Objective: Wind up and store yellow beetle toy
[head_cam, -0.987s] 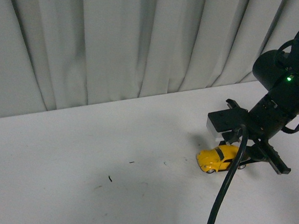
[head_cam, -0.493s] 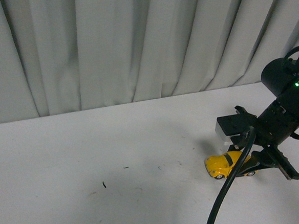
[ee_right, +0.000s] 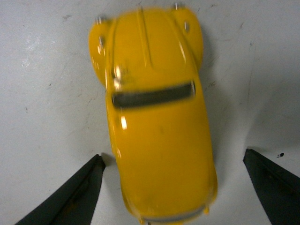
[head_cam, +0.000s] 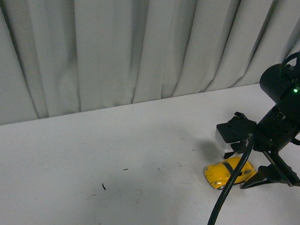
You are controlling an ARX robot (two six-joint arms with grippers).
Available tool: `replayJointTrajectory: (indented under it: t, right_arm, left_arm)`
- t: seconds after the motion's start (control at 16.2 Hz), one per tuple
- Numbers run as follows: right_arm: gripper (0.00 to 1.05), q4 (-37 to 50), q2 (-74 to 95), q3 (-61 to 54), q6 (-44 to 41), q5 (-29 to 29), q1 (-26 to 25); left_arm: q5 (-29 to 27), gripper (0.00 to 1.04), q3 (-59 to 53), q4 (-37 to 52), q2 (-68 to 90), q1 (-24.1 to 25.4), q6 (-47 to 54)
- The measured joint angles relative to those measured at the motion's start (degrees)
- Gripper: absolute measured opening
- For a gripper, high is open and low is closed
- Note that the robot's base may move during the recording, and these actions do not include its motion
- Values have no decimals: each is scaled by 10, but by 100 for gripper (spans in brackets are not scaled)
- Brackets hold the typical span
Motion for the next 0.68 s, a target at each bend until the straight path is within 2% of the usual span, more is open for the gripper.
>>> replayJointTrajectory:
  t: [0.06, 0.12, 0.19, 0.68]
  right_arm:
    - [95, -1, 0, 0, 1, 0, 0]
    - [100, 0, 0, 0, 2, 0, 0]
    - [97, 0, 0, 0, 2, 0, 0]
    - [98, 5, 0, -3, 3, -1, 4]
  left_arm:
    - [0, 98, 0, 0, 0, 0, 0]
    - [0, 98, 0, 0, 0, 0, 0]
    - [0, 98, 0, 0, 0, 0, 0]
    - [0, 98, 0, 0, 0, 0, 0]
